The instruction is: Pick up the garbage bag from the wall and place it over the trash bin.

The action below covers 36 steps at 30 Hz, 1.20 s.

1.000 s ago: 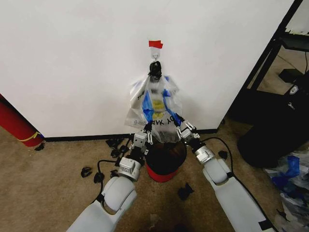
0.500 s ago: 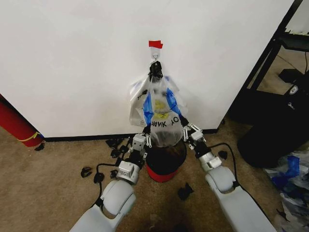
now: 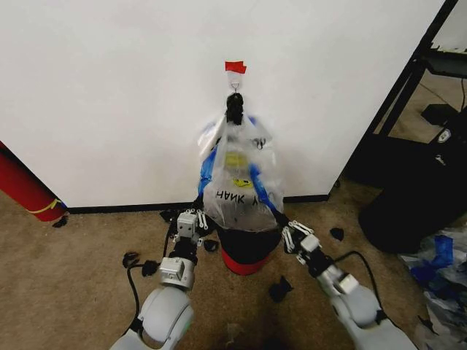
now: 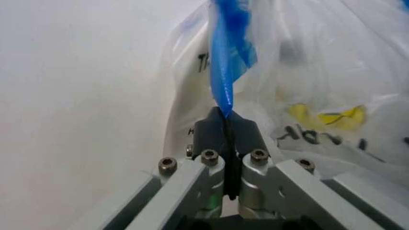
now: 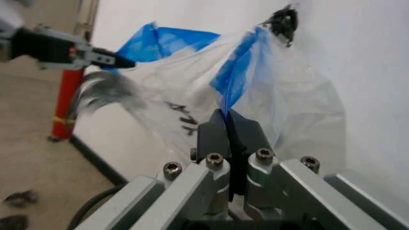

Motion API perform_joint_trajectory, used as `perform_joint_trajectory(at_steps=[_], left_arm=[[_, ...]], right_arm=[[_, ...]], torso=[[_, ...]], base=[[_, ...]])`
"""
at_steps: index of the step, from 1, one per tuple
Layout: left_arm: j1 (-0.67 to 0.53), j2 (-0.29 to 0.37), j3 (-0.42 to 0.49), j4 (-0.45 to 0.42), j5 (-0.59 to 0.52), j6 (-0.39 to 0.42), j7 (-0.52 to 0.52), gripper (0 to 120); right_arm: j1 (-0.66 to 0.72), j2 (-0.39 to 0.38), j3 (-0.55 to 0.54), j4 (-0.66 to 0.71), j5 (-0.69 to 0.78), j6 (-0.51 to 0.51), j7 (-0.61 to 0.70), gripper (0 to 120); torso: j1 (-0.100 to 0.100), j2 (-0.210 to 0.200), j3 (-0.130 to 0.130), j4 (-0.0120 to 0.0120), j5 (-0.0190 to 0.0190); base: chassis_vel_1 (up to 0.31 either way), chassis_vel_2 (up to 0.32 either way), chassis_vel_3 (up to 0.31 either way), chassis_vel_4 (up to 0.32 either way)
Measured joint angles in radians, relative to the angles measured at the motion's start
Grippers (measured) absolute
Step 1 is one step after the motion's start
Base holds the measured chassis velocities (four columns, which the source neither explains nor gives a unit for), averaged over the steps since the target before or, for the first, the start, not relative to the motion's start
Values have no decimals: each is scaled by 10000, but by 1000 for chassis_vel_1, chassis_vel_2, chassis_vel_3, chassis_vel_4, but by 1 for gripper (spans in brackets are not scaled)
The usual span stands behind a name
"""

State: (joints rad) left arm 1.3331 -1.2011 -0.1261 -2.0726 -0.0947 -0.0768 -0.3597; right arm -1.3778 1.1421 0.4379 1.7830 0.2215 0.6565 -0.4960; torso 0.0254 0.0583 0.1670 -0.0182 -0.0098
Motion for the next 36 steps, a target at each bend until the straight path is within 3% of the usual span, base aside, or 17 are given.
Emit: perform_joint_trajectory(at_steps=[12, 22, 28, 36], left_arm=[[737, 187, -46, -427, 535, 217, -392, 0], [913, 173, -120, -1091, 531, -22, -381, 0], [967, 290, -238, -2019, 379, 85, -351, 0], [840, 197, -93, -1757, 118, 45, -309, 0]], right_arm=[[-880, -114, 856, 320, 339, 719, -1461, 0], [-853, 149, 521, 812, 860, 1148, -1257, 0], [-826, 320, 285, 1759, 1047, 1157, -782, 0], [-478, 351, 338, 1844, 843, 966, -280, 0]], torso=[[1, 0, 1, 1, 1], [1, -2, 1, 2, 1], [1, -2, 1, 2, -1], [1, -2, 1, 1, -2]], base=[[0, 0, 0, 0], [0, 0, 0, 0], [0, 0, 0, 0], [0, 0, 0, 0]])
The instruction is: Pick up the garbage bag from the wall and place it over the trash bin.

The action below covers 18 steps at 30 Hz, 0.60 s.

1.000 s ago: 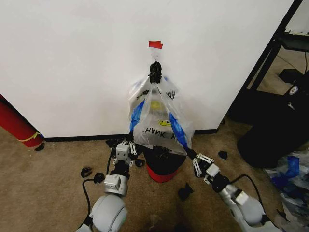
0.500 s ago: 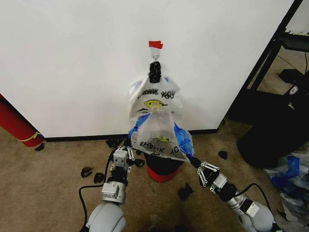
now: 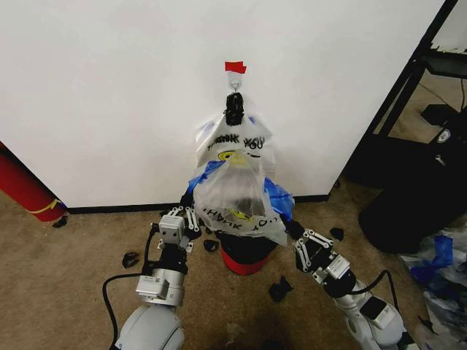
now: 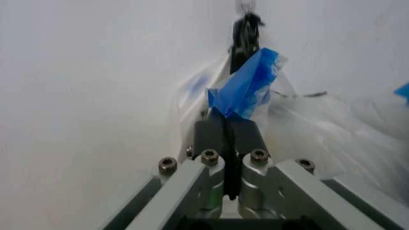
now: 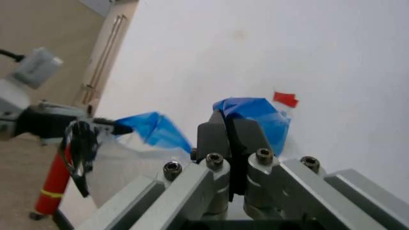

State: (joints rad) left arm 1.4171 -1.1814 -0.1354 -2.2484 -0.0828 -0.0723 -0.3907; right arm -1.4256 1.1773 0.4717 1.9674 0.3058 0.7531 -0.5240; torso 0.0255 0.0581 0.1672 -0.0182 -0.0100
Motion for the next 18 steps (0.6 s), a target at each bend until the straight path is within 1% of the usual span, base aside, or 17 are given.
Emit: perform_joint_trajectory(at_steps=[5, 6, 7, 8, 10, 13, 18], left_arm=[[-352, -300, 173, 964, -88, -151, 34, 0], [-366, -313, 177, 1007, -86, -156, 35, 0], [-460, -407, 201, 1290, -30, -194, 37, 0], [-460, -407, 201, 1290, -30, -194, 37, 0], [-606, -537, 221, 1671, 192, -286, 39, 0], [-688, -599, 219, 1899, 449, -322, 41, 0], [-604, -542, 283, 1858, 651, -178, 43, 0]], right_arm=[[857, 144, 15, -1393, -194, 164, 209, 0], [902, 157, 1, -1471, -203, 181, 225, 0], [1209, 270, -120, -2030, -258, 309, 359, 0], [1209, 270, -120, -2030, -258, 309, 359, 0], [1590, 447, -352, -2734, -370, 421, 666, 0], [1807, 586, -616, -3217, -499, 430, 930, 0], [1773, 542, -818, -3332, -565, 394, 896, 0]], torso=[[0, 0, 1, 0, 2], [0, 0, 1, 0, 1], [1, 0, 2, 2, 2], [1, 0, 2, 2, 2], [1, 0, 2, 1, 2], [1, 0, 2, 1, 2], [0, 0, 1, 1, 2]], base=[[0, 0, 0, 0], [0, 0, 0, 0], [0, 0, 0, 0], [0, 0, 0, 0], [0, 0, 0, 0], [0, 0, 0, 0], [0, 0, 0, 0]])
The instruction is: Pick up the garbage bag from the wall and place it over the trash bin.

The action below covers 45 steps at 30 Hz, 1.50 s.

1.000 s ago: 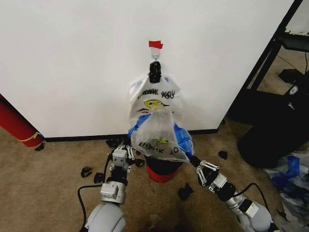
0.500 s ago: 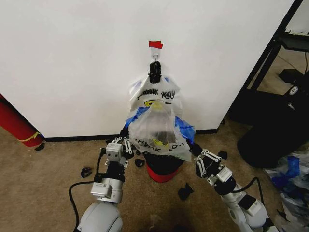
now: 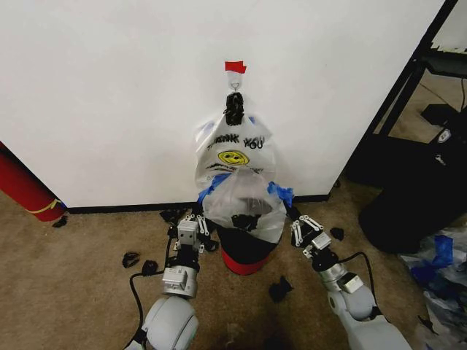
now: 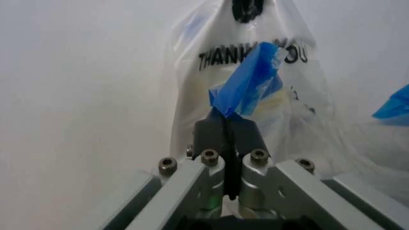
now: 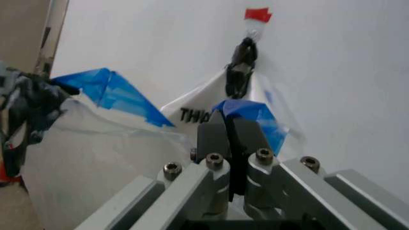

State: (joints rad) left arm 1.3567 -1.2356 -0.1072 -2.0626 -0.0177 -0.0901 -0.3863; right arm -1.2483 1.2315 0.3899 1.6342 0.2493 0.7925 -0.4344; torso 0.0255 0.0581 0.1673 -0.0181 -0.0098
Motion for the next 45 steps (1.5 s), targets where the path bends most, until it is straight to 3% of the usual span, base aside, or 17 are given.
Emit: perform_joint_trajectory(at_steps=[12, 24, 30, 40, 45], left_arm=[[496, 121, 587, 446, 611, -302, 146, 0], [569, 363, 388, 1040, 1440, -214, -186, 0], [683, 582, 385, 1324, 1789, -115, -250, 0], [821, 731, 359, 1815, 2305, -230, -257, 0], [520, 535, 393, 2704, 2409, -400, -268, 0]], right_arm=[[-149, -599, 102, -288, 176, -243, -1003, 0], [-979, -1703, 1295, -591, 2002, -251, -4010, 0], [-1104, -1375, 1196, -1286, 2017, 260, -4111, 0], [-1104, -956, 917, -2224, 1539, 293, -4339, 0], [-710, -654, 822, -3035, 1461, 297, -4143, 0]], torso=[[0, 0, -1, 0, 1], [0, 0, -1, -1, 0], [0, 0, -1, 0, 1], [-1, 0, -2, -1, 0], [0, 0, -1, 1, 0]], base=[[0, 0, 0, 0], [0, 0, 0, 0], [0, 0, 0, 0], [0, 0, 0, 0], [0, 0, 0, 0]])
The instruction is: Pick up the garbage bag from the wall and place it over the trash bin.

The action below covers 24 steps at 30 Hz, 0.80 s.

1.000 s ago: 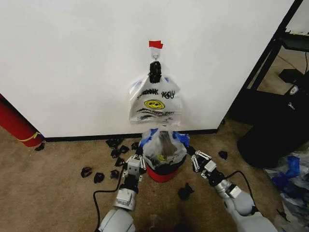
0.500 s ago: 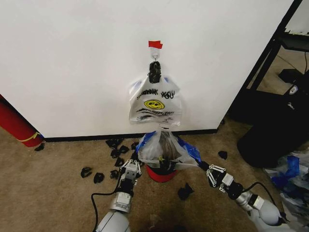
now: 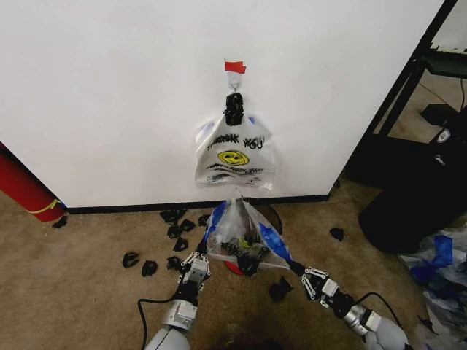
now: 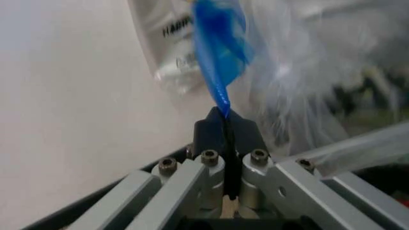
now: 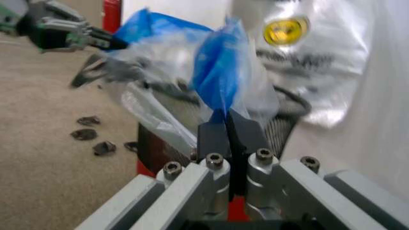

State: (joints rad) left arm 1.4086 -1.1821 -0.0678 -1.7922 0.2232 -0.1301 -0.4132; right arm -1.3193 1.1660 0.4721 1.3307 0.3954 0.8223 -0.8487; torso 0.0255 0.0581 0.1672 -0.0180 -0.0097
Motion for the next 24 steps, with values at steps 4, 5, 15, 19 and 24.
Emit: perform_joint_trajectory(at_steps=[4, 5, 15, 19, 24], left_arm=[[-213, -109, 1, 473, -3, -45, -9, 0], [-262, -124, -1, 572, -7, -46, -10, 0], [-488, 45, -27, 1017, -37, 6, 25, 0], [-518, 88, -16, 1048, -42, 24, 90, 0], [-534, 104, 3, 1062, -45, 35, 197, 0]], right_arm=[[216, 202, -136, -404, 74, 2, 460, 0], [248, 261, -204, -468, 148, 2, 690, 0], [471, 734, -972, -1140, 2348, -198, 2112, 0], [463, 819, -1258, -1142, 3438, -811, 2217, 0], [623, 1037, -1460, -1190, 4669, -1586, 2395, 0]], torso=[[0, 0, 0, -1, -1], [0, 0, 0, 0, -1], [0, 0, 0, -1, -1], [0, 0, 0, -1, -2], [0, 0, 0, -1, -2]], base=[[0, 0, 0, 0], [0, 0, 0, 0], [0, 0, 0, 0], [0, 0, 0, 0], [0, 0, 0, 0]])
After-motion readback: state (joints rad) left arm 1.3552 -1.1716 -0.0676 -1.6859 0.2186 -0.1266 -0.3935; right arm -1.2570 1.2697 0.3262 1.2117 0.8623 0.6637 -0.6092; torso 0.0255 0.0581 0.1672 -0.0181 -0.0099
